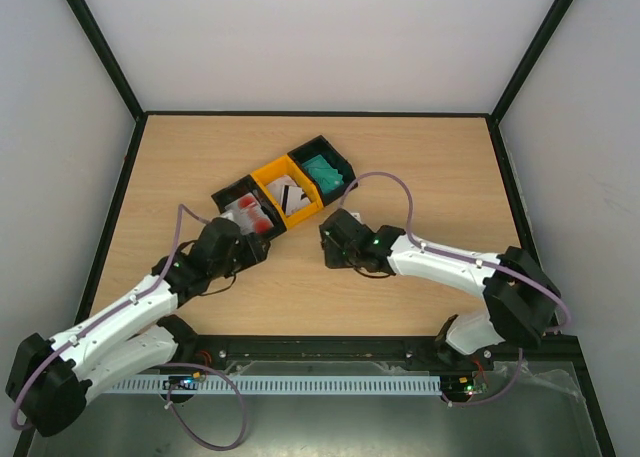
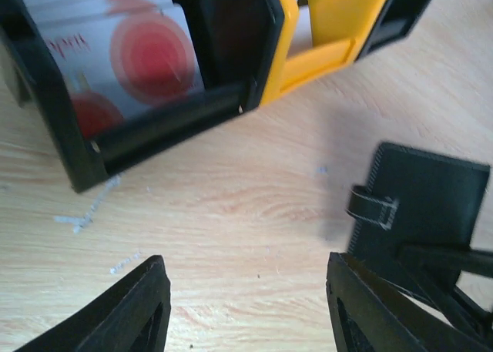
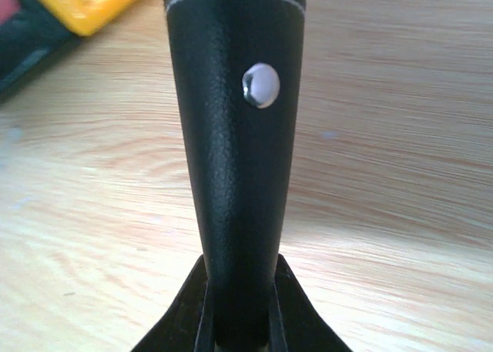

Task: Put the credit cards into the card holder
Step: Adjust the card holder at the center of the board.

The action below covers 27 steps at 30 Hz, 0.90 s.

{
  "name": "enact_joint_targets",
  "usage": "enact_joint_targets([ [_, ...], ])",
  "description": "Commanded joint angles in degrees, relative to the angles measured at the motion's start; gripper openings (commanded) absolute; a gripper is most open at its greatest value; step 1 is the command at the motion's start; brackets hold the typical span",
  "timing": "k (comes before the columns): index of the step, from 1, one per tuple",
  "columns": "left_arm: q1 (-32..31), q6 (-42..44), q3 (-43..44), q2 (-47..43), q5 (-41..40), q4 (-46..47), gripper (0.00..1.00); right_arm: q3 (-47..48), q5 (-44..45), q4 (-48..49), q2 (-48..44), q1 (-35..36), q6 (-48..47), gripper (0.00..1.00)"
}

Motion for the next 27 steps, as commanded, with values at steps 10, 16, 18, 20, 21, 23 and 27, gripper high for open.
enact_joint_targets([
  [10, 1.4, 3.7, 10.4, 0.4, -12.2, -8.8, 0.61, 12.0, 33.9, -37.2, 12.2, 7.4, 3.1, 0.02],
  [16, 2.7, 5.3, 13.8, 0.1, -13.0, -10.5, 0.62, 17.6, 26.9, -31.8, 23.6, 13.7, 0.6, 0.18],
  [18, 3.2, 5.9, 14.9, 0.1, -12.8, -11.0, 0.60, 18.1, 21.1, -25.8, 25.0, 15.0, -1.7, 0.28],
  [20, 3.5, 6.1, 15.6, 0.1, -12.3, -11.3, 0.57, 16.7, 15.4, -17.6, 23.6, 15.0, -3.2, 0.42],
  [21, 3.5, 5.9, 15.6, 0.1, -11.9, -11.2, 0.57, 16.1, 13.3, -14.6, 22.9, 14.8, -3.4, 0.47],
  [23, 3.6, 5.1, 15.0, -0.1, -10.4, -10.7, 0.57, 16.0, 10.0, -11.0, 21.3, 14.5, -3.4, 0.53],
  [27, 3.6, 4.7, 12.5, -0.1, -6.0, -8.1, 0.59, 13.8, 6.3, -4.8, 15.1, 13.8, -3.7, 0.60],
])
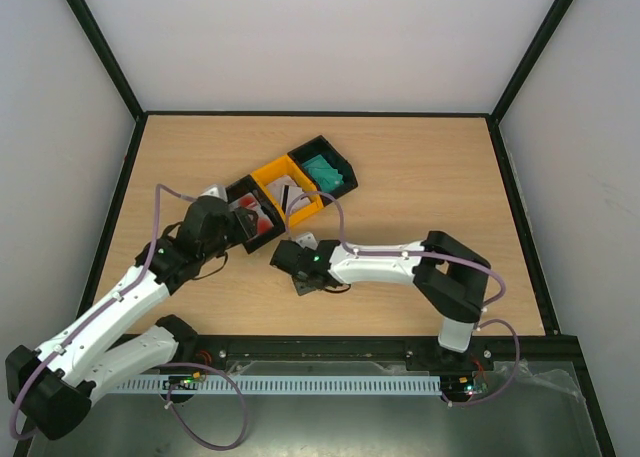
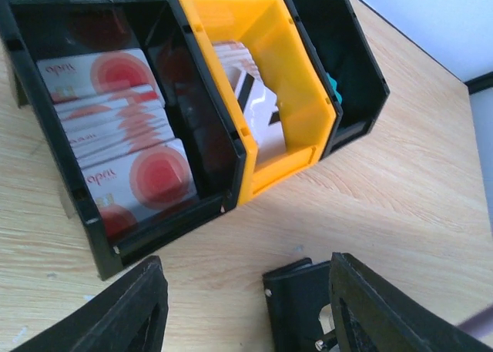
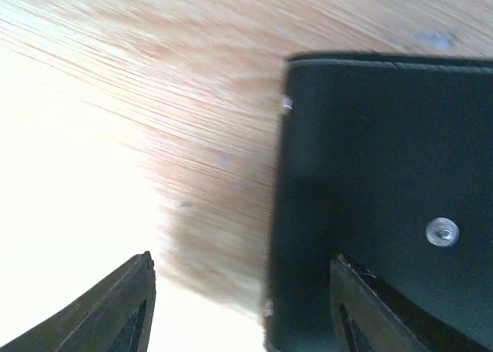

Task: Put the credit cards into the card holder
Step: Adjust the card holder at the center of the board, then close the card holder at the center of the board.

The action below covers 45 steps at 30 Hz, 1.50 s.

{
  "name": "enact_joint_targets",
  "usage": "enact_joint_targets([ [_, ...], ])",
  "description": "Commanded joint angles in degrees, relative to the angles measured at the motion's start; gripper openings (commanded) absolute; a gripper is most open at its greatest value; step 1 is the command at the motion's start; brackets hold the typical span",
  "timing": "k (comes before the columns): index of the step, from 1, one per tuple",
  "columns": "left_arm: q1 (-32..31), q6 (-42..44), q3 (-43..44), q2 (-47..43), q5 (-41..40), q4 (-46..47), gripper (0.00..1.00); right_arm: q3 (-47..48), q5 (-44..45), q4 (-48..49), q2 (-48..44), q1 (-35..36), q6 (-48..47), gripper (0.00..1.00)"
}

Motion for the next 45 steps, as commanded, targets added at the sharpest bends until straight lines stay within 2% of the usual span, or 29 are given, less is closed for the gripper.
enact_joint_targets([
  [1, 0.3, 0.2, -2.5, -0.3, 6.0, 2.7, 0.60, -3.7, -7.7, 12.4, -8.4, -1.2, -0.6, 0.60],
  [6, 0.3, 0.2, -6.2, 1.4, 15.0, 8.1, 0.66, -12.8, -5.3, 17.5, -20.9, -8.3, 3.9, 0.62],
  [12, -1.0, -1.4, -10.1, 6.7, 23.8, 16.1, 0.68, -20.2, -4.8, 16.3, -24.0, -16.8, 5.3, 0.57],
  [18, -6.1, -3.1, -9.7, 14.3, 20.2, 16.6, 0.69, -23.6, -4.1, 16.1, -19.7, -18.0, 5.5, 0.51],
  [23, -7.1, 1.1, -5.2, 23.9, 18.5, 12.6, 0.69, -25.6, -14.8, 21.4, -19.2, -17.8, 0.8, 0.48],
  [29, -8.8, 3.3, -1.9, 32.1, 20.6, 13.4, 0.69, -27.5, -23.5, 27.2, -20.1, -17.7, -0.8, 0.48],
  [32, -9.5, 4.2, -0.4, 34.8, 21.1, 13.0, 0.67, -28.7, -25.0, 30.6, -20.6, -17.6, -0.2, 0.48],
  [36, -10.3, 4.9, 1.1, 36.8, 21.1, 12.2, 0.67, -29.4, -20.3, 32.3, -22.4, -17.6, 1.4, 0.47],
  [40, -11.2, 4.6, 1.8, 38.7, 19.8, 10.9, 0.63, -29.8, -18.9, 32.3, -21.9, -17.6, -0.4, 0.46],
  [45, -11.7, 4.1, 2.1, 39.9, 17.9, 8.9, 0.51, -29.5, -24.1, 33.2, -20.4, -17.3, -5.8, 0.42],
])
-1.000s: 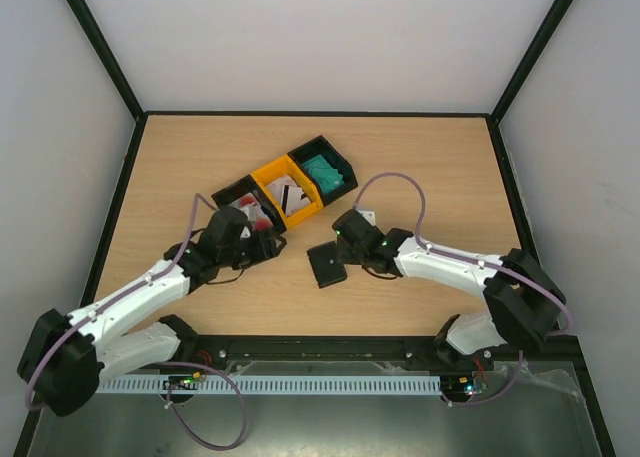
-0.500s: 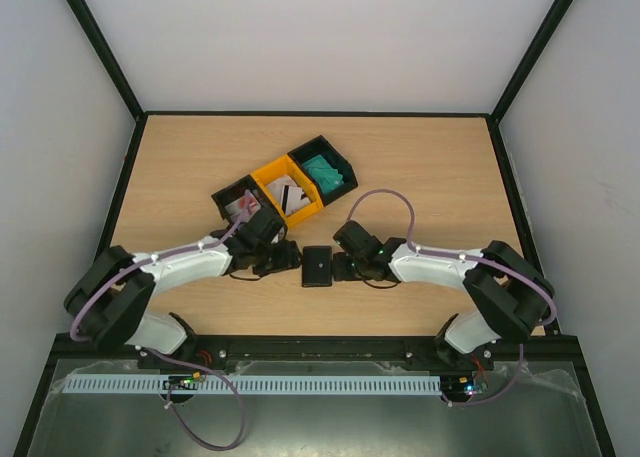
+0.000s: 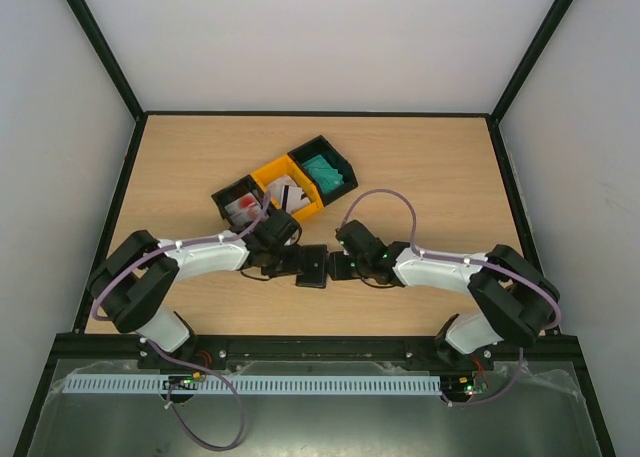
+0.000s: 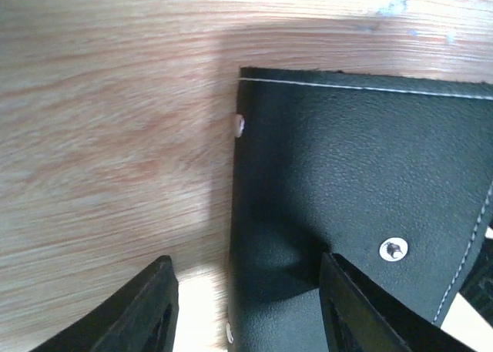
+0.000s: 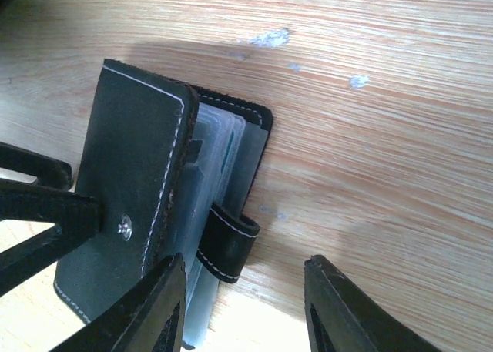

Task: Put the credit cards into the card holder
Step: Close the card holder at the center of the board.

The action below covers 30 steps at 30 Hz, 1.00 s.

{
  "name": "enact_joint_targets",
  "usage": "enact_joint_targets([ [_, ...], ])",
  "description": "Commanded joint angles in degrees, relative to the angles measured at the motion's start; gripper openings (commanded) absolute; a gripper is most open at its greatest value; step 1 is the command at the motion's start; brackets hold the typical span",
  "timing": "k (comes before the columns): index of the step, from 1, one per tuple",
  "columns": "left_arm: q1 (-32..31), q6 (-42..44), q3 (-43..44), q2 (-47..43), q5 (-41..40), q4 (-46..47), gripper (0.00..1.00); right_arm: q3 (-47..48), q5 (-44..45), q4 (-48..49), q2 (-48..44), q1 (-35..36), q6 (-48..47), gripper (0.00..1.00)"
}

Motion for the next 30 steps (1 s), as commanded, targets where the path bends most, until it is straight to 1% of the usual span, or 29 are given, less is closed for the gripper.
enact_joint_targets([
  [1, -0.6, 0.1, 1.1, 1.1, -2.2, -3.7, 0.50, -0.3, -2.3, 1.6, 0.9, 0.6, -5.6, 0.42],
  [5, -0.7, 0.5, 0.9, 1.8, -3.0, -5.1, 0.45, 1.4, 0.0, -1.1, 3.4, 0.9, -8.1, 0.42],
  [11, -0.9, 1.3, 0.7, 2.8, -4.3, -6.6, 0.42, 4.4, 5.9, -4.4, 7.8, 3.3, -10.0, 0.41],
  [15, -1.3, 2.0, 0.9, 4.1, -5.0, -7.8, 0.38, 6.5, 13.5, -6.5, 10.0, 5.1, -8.8, 0.41],
  [20, -3.5, 1.9, 3.9, 6.3, -12.5, -15.9, 0.35, 8.4, 26.1, -8.9, 12.8, 6.5, -4.5, 0.37],
  [23, -4.0, 1.5, 3.3, 6.9, -14.5, -17.1, 0.32, 9.9, 33.3, -12.6, 13.2, 6.5, 2.0, 0.38],
  [27, -4.4, 1.2, 2.3, 7.5, -15.4, -17.1, 0.31, 10.9, 38.6, -14.8, 11.2, 6.4, 8.8, 0.38],
  [30, -4.4, 1.3, 2.1, 6.6, -14.7, -16.3, 0.31, 12.0, 39.7, -17.1, 10.9, 6.0, 10.5, 0.38],
])
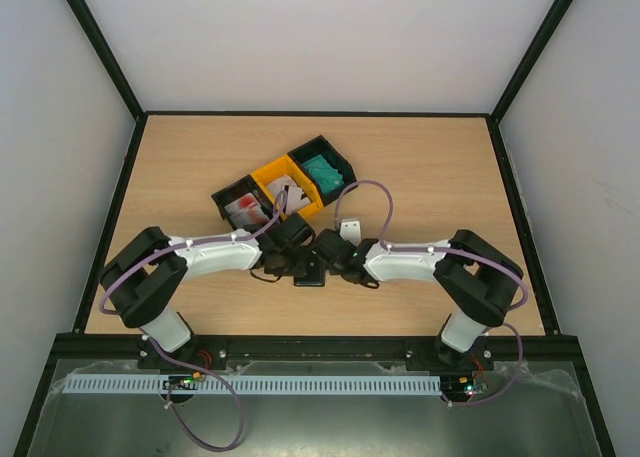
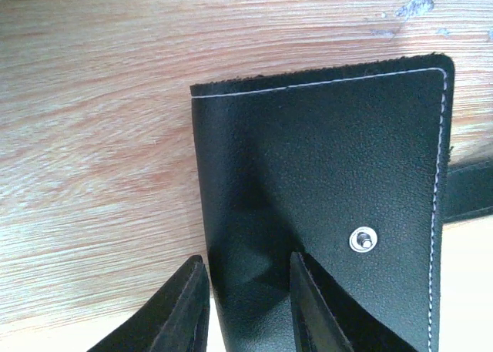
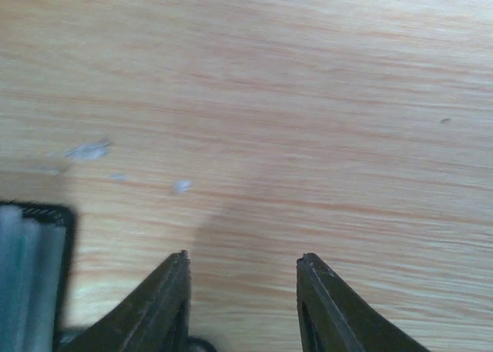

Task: Put the credit cards into the card holder
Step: Close the card holder at the center of the board.

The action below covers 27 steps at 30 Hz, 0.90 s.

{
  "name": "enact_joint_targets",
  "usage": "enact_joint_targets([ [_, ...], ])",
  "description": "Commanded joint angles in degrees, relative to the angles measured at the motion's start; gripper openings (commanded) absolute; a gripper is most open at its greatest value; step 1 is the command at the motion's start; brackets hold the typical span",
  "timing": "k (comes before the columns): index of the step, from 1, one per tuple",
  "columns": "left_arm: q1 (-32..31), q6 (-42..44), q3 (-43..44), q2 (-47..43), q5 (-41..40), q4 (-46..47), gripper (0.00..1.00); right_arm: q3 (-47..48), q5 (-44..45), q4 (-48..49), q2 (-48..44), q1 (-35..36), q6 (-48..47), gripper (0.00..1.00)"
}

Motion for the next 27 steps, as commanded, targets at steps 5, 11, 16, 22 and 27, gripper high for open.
enact_joint_targets([
  [5, -0.1, 1.2, -2.8, -0.5, 1.4, -3.4, 0.41, -1.4, -1.9, -1.5, -7.7, -1.9, 3.6, 0.41],
  [11, 0.0, -0.8, -1.9, -3.3, 3.6, -0.8, 0.47, -4.8, -16.5, 3.7, -13.7, -4.9, 4.8, 0.42],
  [16, 0.1, -2.8, -3.0, -6.5, 4.2, 1.8, 0.49, -5.5, -21.4, 6.3, -13.5, -5.8, 5.0, 0.37],
  [22, 0.2, -4.1, -5.6, -7.6, 4.7, 4.4, 0.53, -2.9, -23.3, 5.7, -10.0, -6.0, 4.1, 0.44],
  [27, 0.8, -3.8, -7.0, -7.9, 4.7, 5.0, 0.57, -0.1, -24.4, 3.8, -6.4, -5.9, 2.2, 0.49],
])
